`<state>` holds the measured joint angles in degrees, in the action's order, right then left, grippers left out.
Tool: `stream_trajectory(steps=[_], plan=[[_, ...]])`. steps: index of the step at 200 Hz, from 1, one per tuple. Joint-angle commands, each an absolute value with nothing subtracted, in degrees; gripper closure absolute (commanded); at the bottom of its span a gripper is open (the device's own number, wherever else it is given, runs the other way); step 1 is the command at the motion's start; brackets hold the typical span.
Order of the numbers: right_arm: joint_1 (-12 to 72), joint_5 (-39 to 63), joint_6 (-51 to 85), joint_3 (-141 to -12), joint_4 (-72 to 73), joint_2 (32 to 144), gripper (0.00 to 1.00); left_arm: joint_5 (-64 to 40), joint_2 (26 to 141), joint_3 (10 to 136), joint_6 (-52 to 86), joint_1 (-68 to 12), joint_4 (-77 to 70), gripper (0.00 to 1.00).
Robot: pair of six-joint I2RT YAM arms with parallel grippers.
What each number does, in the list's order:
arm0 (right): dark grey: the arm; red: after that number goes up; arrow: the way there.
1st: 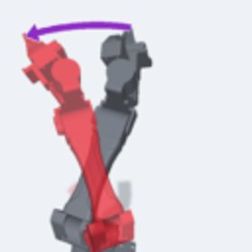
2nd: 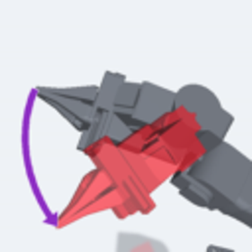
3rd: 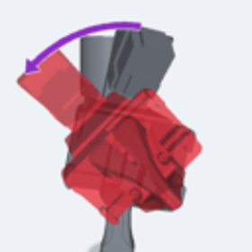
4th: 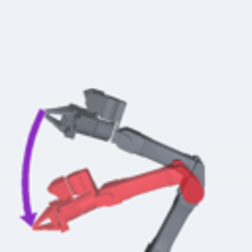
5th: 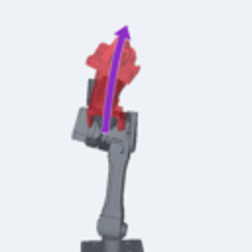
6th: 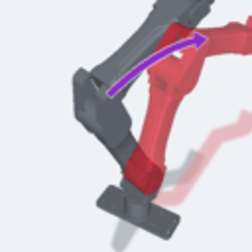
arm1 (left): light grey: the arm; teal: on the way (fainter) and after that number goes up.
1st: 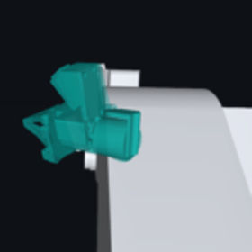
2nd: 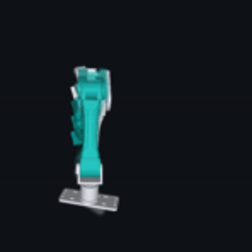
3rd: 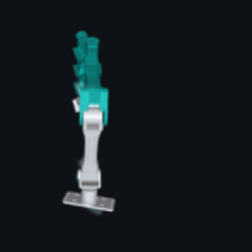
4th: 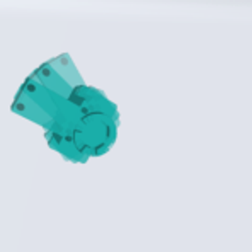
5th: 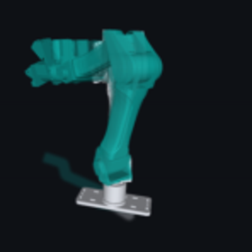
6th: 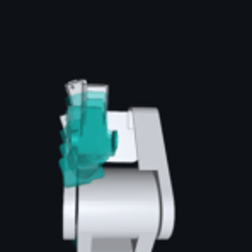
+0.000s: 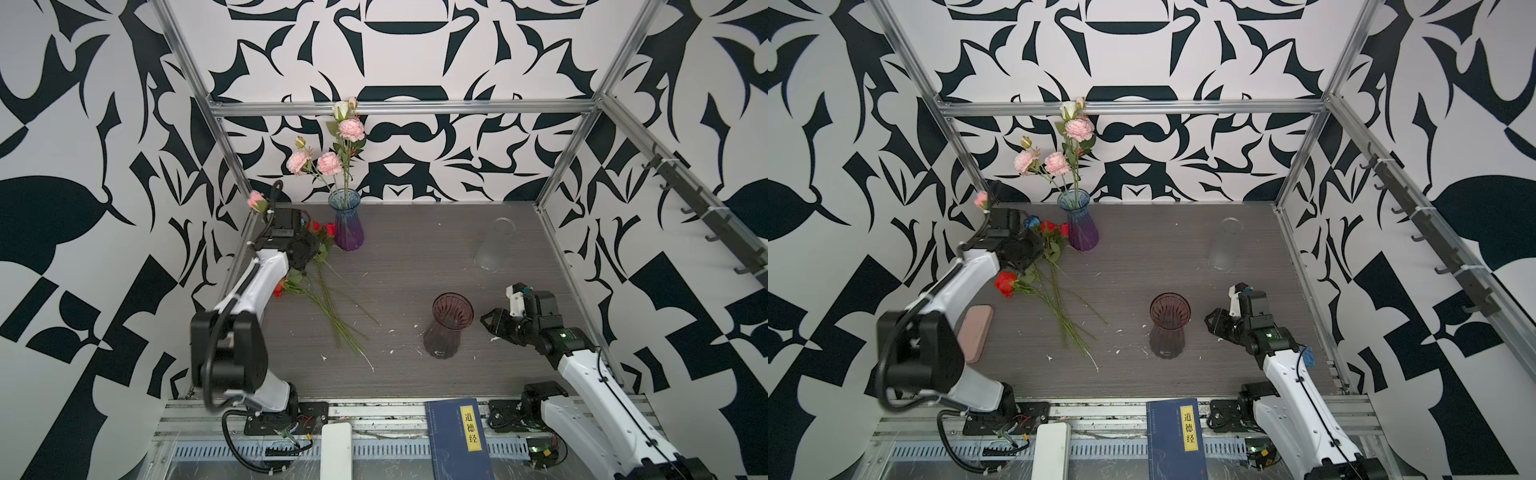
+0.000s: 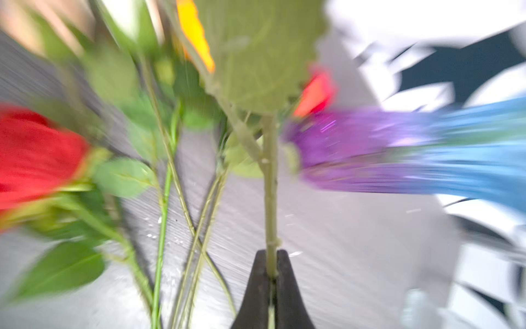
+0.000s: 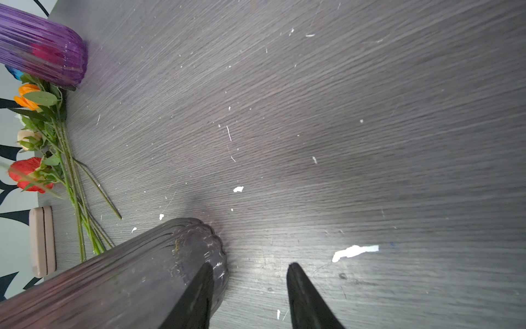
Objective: Arrange flowers in a vase
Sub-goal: Pick up the flower from the flowers.
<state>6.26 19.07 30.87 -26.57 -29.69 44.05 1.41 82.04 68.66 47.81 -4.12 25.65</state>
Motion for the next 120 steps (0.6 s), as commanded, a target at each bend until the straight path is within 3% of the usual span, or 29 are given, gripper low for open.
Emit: stream_trajectory(steps=[1, 42, 63, 88, 120], plan=[[6.59, 18.99, 30.19, -27.07, -28.76, 44.52, 0.54, 6.17, 69.95, 65.98, 48.5, -3.87, 24.26, 1.0], [6.59, 18.85, 30.23, -26.98, -28.81, 44.04, 0.54, 0.37, 59.26, 70.37, 42.18, -11.4, 16.31, 1.0], [6.61, 18.74, 30.3, -26.96, -28.83, 43.88, 0.54, 0.72, 56.81, 70.94, 34.43, -23.65, 5.22, 1.0], [6.68, 18.62, 30.32, -26.89, -28.75, 43.95, 0.54, 2.87, 59.38, 76.54, 23.56, -39.46, 3.54, 1.0], [6.68, 18.37, 30.41, -26.91, -28.74, 43.97, 0.54, 6.33, 63.9, 79.33, 16.28, -51.14, 3.28, 1.0]])
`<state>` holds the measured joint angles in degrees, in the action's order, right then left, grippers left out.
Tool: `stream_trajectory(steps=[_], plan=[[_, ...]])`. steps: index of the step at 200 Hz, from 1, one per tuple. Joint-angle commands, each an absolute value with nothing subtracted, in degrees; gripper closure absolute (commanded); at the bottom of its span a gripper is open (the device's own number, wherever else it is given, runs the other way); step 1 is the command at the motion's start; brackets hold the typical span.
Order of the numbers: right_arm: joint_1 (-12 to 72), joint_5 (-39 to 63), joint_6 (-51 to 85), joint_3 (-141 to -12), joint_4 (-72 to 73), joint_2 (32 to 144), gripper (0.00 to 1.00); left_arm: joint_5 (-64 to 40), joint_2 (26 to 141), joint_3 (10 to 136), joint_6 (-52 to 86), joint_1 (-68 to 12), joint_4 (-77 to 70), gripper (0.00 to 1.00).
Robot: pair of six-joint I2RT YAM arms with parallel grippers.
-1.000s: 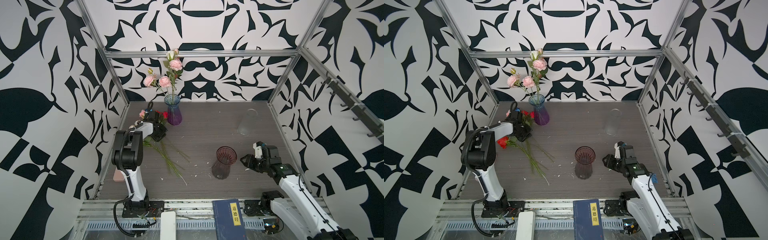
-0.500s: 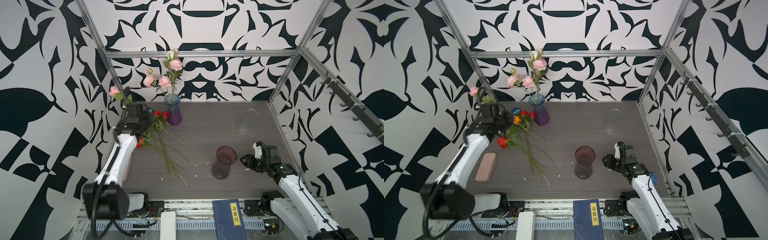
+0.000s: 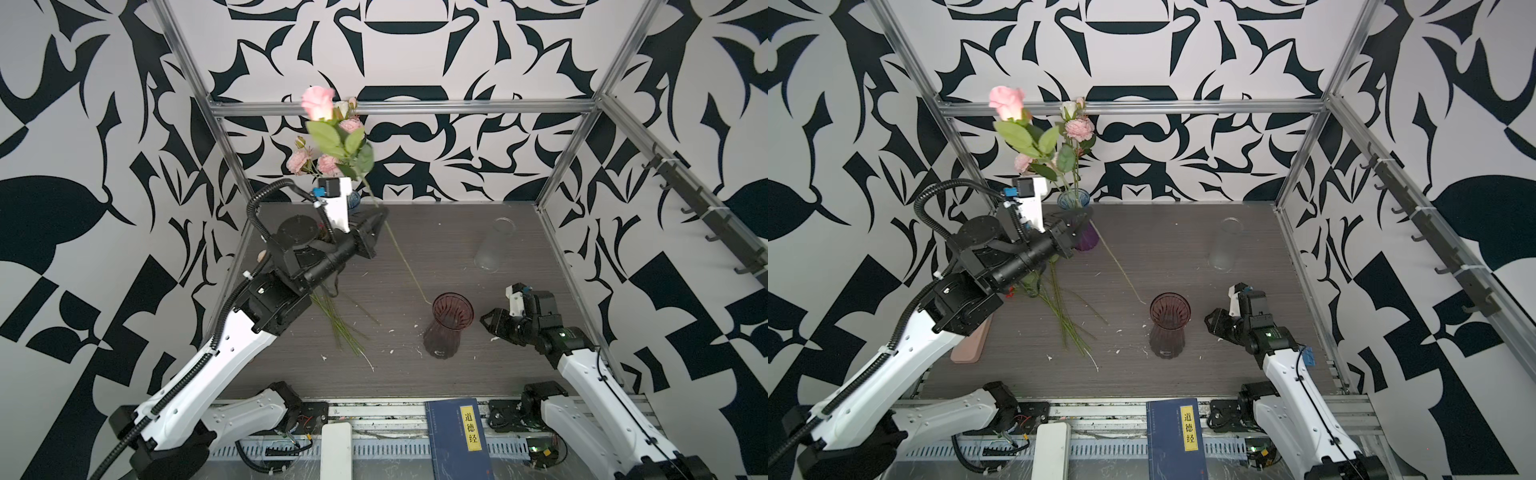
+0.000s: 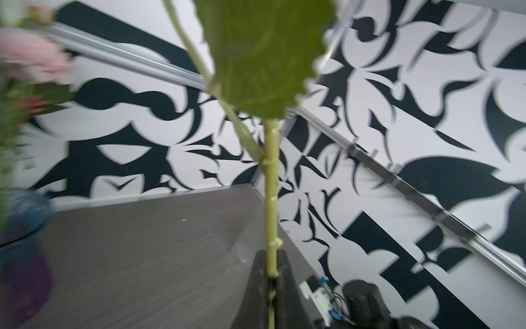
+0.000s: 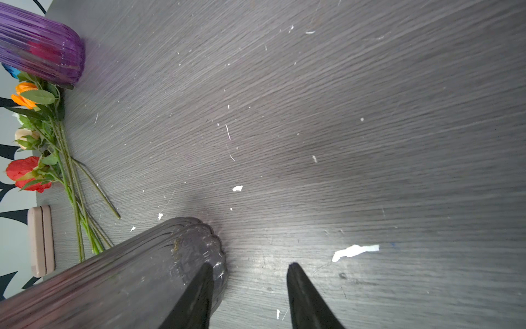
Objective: Arrange flowers in a vase
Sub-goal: Place the flower in the vase.
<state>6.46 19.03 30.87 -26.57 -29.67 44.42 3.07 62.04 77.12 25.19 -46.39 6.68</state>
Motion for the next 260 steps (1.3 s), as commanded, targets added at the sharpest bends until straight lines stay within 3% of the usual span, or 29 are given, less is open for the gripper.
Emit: stream_trajectory(steps=[1, 118, 133, 155, 164, 213, 260], plan=[[6.68, 18.42, 30.41, -26.86, -28.74, 43.96, 0.54, 6.37, 64.03, 79.3, 16.23, -51.37, 3.22, 1.0], [6.64, 19.23, 30.5, -26.72, -28.84, 43.33, 0.54, 12.69, 76.2, 77.11, 6.99, -64.58, -0.45, 1.0], [6.68, 19.34, 30.45, -26.81, -29.0, 43.17, 0.54, 13.41, 77.02, 76.65, 7.68, -64.86, 0.0, 0.82], [6.68, 19.21, 30.5, -27.46, -30.31, 42.4, 0.54, 12.38, 76.45, 75.06, 7.56, -65.2, 0.09, 0.42], [6.68, 19.75, 30.86, -28.34, -31.2, 41.83, 0.54, 12.54, 75.6, 74.47, 7.56, -65.3, 0.22, 0.33], [6.68, 24.73, 34.58, -43.42, -40.35, 39.11, 0.54, 15.38, 65.3, 65.92, 10.06, -65.3, 2.77, 0.33], [6.93, 32.54, 38.39, -52.49, -47.25, 41.76, 0.57, 29.22, 52.23, 56.4, 14.83, -65.22, 10.4, 0.38]])
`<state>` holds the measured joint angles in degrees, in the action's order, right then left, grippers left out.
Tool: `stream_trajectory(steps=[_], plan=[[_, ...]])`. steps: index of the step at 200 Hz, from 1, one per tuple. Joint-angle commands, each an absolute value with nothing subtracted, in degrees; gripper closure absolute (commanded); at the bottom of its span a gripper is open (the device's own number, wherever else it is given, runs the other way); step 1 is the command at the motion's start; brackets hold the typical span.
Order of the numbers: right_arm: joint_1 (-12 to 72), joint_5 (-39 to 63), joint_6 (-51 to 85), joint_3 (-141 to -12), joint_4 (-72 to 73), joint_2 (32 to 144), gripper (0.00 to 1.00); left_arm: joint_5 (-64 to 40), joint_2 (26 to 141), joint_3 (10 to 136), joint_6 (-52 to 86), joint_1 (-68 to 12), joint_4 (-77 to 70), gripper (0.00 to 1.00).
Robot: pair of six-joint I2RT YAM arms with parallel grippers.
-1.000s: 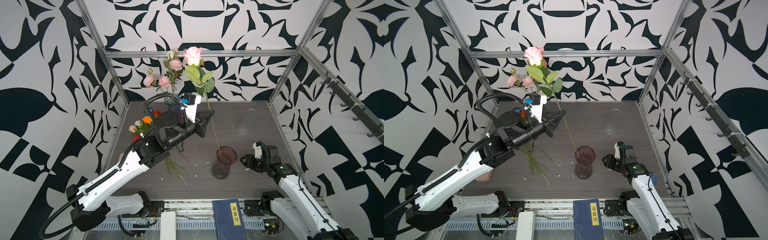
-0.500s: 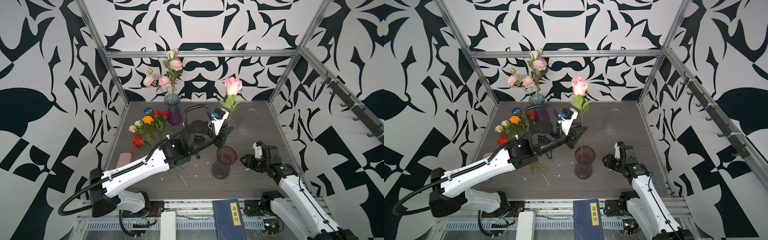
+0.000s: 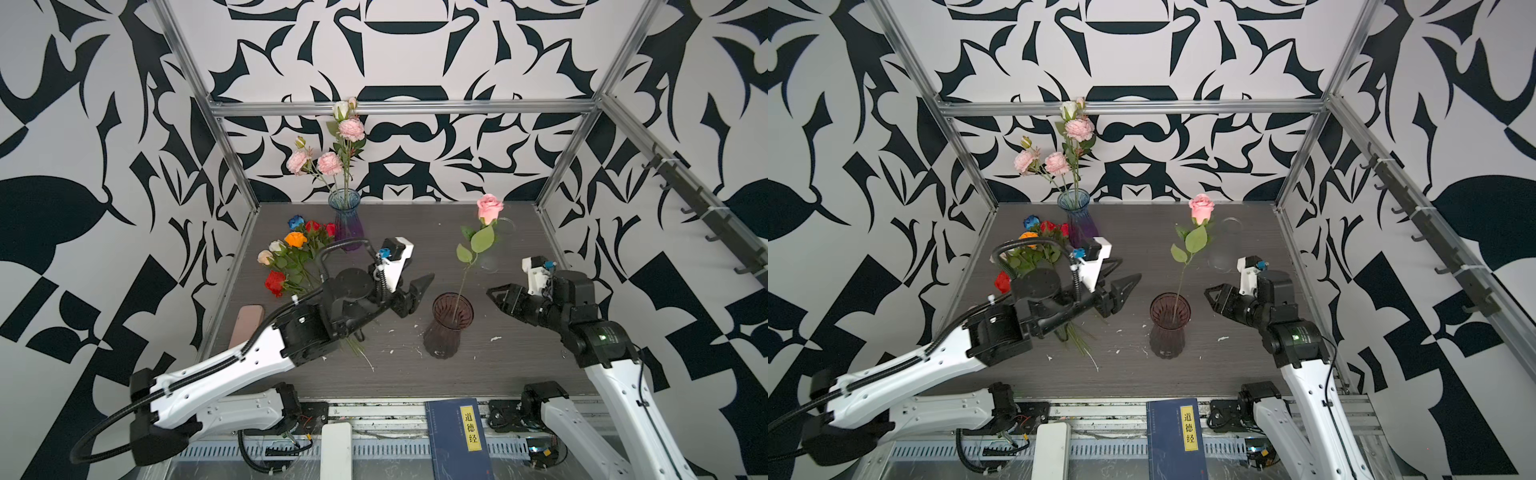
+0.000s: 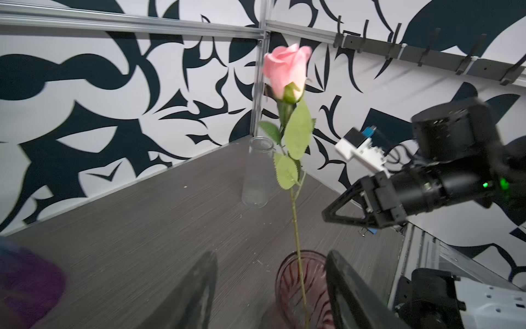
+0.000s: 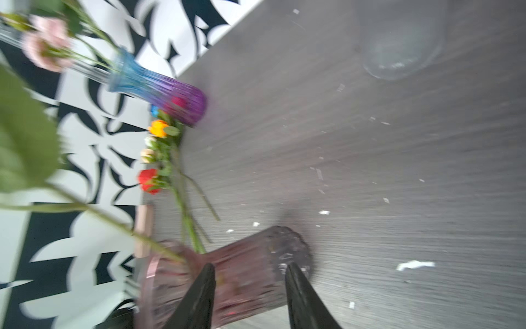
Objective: Arrange flowers in a vase
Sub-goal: Place the flower in the vase, then move the vase to the center of the table.
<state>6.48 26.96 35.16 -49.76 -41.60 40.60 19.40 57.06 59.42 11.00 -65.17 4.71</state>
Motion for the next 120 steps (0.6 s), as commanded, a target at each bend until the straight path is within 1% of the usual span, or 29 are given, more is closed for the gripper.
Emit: stream_trajectory(steps=[1, 16, 30, 54, 88, 105, 112, 120], plan=[[6.94, 32.71, 38.44, -52.53, -47.4, 41.8, 0.57, 29.55, 51.95, 56.28, 15.02, -65.22, 10.65, 0.38], [7.27, 35.68, 40.04, -53.22, -47.98, 42.26, 0.59, 33.63, 48.32, 54.09, 17.0, -65.08, 13.34, 0.39], [8.17, 37.35, 41.66, -53.52, -48.04, 42.6, 0.62, 35.36, 45.19, 52.0, 18.22, -64.87, 14.27, 0.39], [12.13, 36.92, 42.74, -54.1, -49.17, 44.47, 0.63, 37.12, 41.91, 50.23, 19.24, -64.47, 14.74, 0.4], [23.85, 28.01, 45.12, -54.41, -48.28, 48.06, 0.63, 37.05, 41.91, 51.36, 18.06, -63.63, 15.8, 0.39], [28.23, 24.42, 46.26, -54.53, -47.64, 50.44, 0.63, 35.79, 41.93, 51.83, 17.03, -63.55, 16.31, 0.37], [29.5, 22.83, 46.78, -54.6, -47.25, 51.06, 0.65, 35.21, 41.72, 51.86, 16.74, -63.54, 16.59, 0.36], [30.32, 21.04, 47.14, -54.99, -47.12, 51.7, 0.7, 34.84, 41.35, 51.92, 16.44, -63.54, 16.93, 0.36]])
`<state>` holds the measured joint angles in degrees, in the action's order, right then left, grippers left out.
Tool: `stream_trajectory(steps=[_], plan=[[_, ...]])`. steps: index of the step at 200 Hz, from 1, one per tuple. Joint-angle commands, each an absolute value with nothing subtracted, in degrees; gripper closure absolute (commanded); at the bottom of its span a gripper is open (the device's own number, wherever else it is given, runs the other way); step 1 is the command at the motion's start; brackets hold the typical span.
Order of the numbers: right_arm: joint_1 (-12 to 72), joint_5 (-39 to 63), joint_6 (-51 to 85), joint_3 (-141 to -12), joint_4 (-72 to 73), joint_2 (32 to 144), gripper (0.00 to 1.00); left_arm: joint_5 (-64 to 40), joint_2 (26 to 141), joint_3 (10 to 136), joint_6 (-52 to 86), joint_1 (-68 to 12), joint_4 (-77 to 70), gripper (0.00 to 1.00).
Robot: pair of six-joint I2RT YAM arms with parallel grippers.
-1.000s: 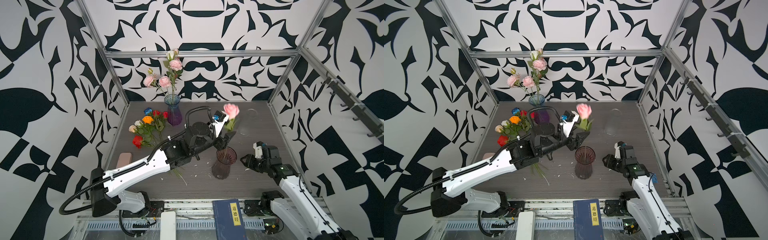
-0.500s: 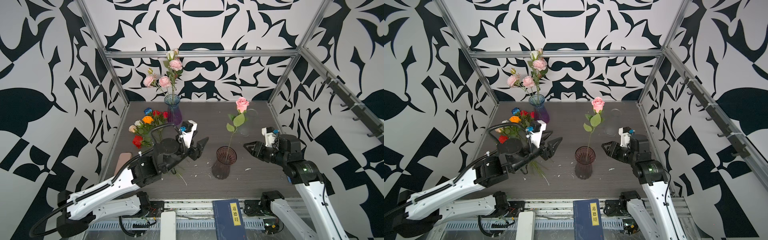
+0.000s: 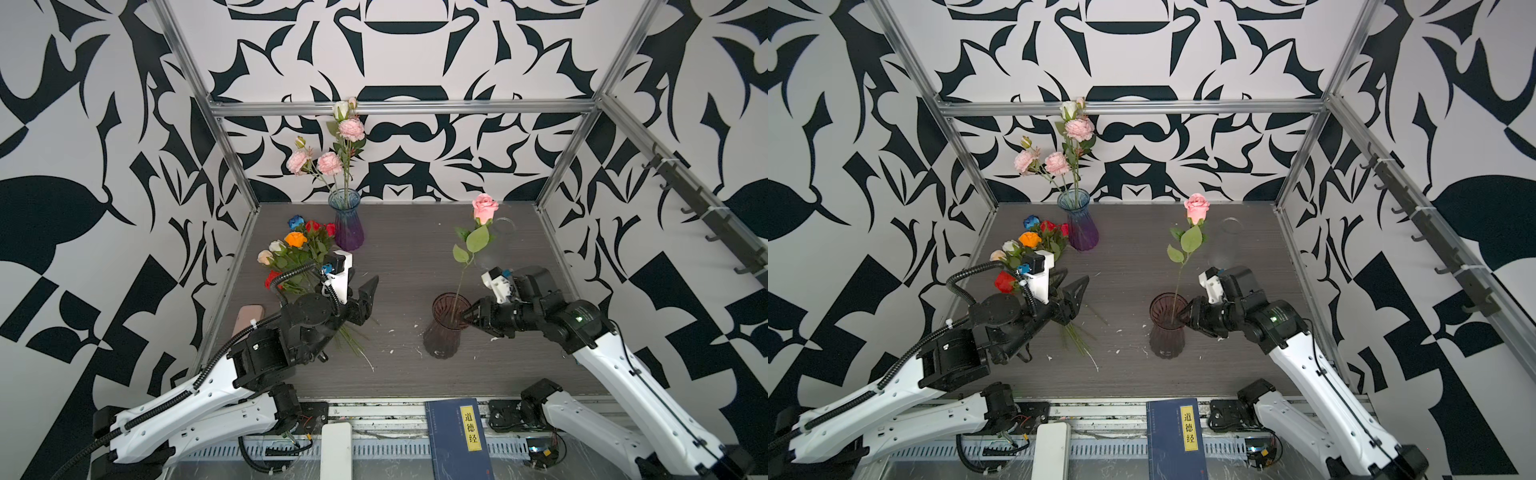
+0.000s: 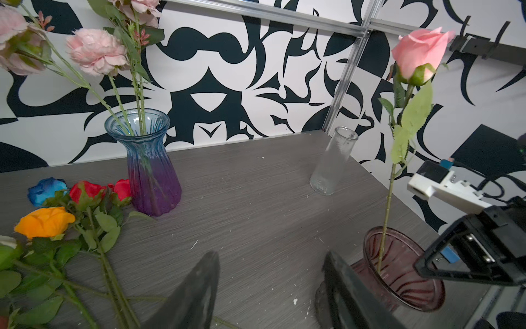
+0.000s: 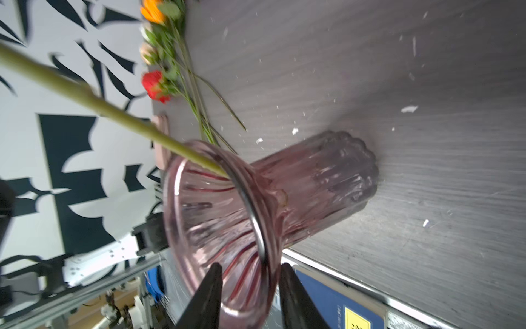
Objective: Arrange flowers in a vase
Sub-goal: Move the vase to the center of the table.
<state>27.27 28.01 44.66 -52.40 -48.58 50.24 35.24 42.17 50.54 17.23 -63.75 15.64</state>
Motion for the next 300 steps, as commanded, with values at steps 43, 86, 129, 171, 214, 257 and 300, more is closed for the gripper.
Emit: stream_trajectory(steps=[43, 86, 129, 171, 214, 257, 300], plan=[[30.85, 16.52, 47.48, -58.62, -46.72, 56.08, 1.0, 35.57, 37.62, 50.98, 16.08, -63.54, 17.88, 0.36], [30.87, 13.22, 44.14, -66.65, -47.27, 65.63, 1.0, 35.6, 35.23, 50.97, 16.61, -63.54, 20.32, 0.35], [30.88, 9.83, 39.4, -76.98, -48.54, 75.38, 1.0, 36.76, 32.73, 50.07, 18.18, -63.54, 22.19, 0.35], [30.7, 7.91, 36.43, -81.68, -47.74, 82.16, 1.0, 38.1, 31.99, 49.79, 19.52, -63.54, 24.34, 0.36], [28.66, 8.79, 35.56, -83.54, -45.21, 86.31, 1.0, 38.55, 31.73, 49.83, 20.27, -63.54, 26.08, 0.33], [27.5, 8.1, 34.08, -86.3, -45.53, 89.01, 1.0, 37.73, 32.37, 49.98, 20.21, -63.54, 25.93, 0.14], [27.39, 7.65, 33.39, -87.93, -46.25, 90.35, 1.0, 37.35, 34.27, 50.98, 20.38, -63.54, 26.77, 0.01]])
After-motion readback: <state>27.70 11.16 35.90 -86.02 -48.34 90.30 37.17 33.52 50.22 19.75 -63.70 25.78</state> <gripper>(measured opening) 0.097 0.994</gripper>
